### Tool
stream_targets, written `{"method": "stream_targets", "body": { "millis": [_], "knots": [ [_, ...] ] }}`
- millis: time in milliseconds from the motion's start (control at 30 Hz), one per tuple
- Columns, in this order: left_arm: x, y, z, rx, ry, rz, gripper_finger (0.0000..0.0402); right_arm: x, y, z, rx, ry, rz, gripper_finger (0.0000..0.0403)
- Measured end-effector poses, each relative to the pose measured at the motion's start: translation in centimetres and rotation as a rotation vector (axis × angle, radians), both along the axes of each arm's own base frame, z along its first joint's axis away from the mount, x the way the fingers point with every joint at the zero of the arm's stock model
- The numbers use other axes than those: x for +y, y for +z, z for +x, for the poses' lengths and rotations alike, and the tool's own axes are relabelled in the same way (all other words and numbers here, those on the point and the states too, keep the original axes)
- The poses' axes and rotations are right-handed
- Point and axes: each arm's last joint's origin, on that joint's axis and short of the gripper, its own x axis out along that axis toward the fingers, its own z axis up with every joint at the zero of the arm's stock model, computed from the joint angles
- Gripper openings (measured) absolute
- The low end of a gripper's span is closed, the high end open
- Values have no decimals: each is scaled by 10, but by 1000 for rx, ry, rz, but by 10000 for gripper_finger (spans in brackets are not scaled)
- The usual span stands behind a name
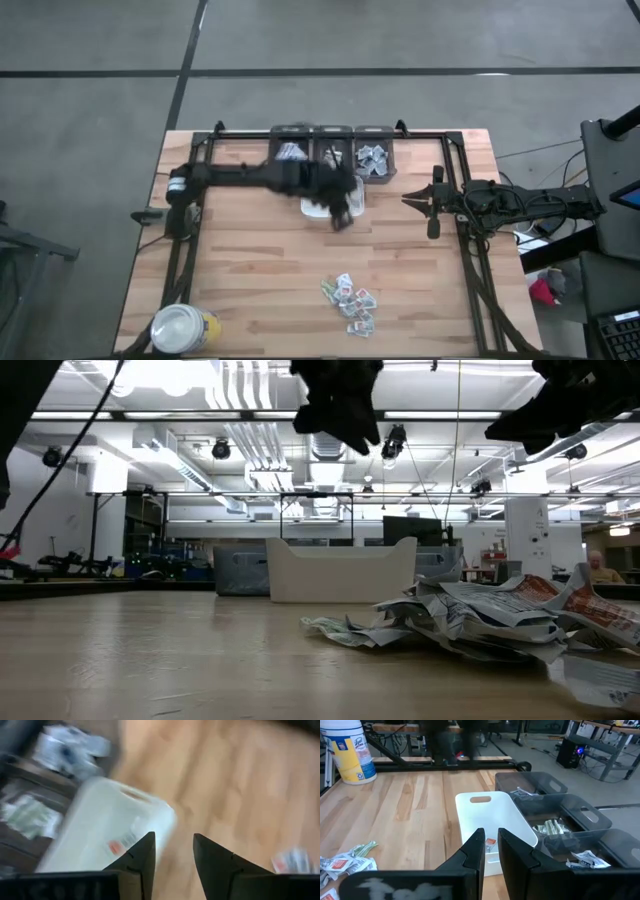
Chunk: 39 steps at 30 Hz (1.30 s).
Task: Pick & Place First Aid Supplies
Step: Put the green band aid into the middle black bin
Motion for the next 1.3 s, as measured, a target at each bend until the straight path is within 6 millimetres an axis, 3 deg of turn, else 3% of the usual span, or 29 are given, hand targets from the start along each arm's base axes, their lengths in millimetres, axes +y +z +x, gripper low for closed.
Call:
{"method": "stream_targets", "body": {
  "millis": [267, 500, 700, 933, 1133, 1300],
  "knots": [
    [-94, -14, -20, 180, -173, 148, 126, 0, 0, 0, 0, 0, 0, 52],
    [-141, -38, -34, 209, -239, 274, 126, 0, 0, 0, 0, 0, 0, 52],
    [-156, -71, -33, 168, -297, 221, 126, 0, 0, 0, -1, -1, 4, 52],
    [-158, -109, -33, 138, -359, 150, 126, 0, 0, 0, -1, -1, 5, 52],
    [-162, -127, -29, 67, -391, 87, 126, 0, 0, 0, -1, -1, 7, 52],
    [-164, -143, -27, 116, -395, 94, 122, 0, 0, 0, -1, -1, 6, 52]
  ]
}}
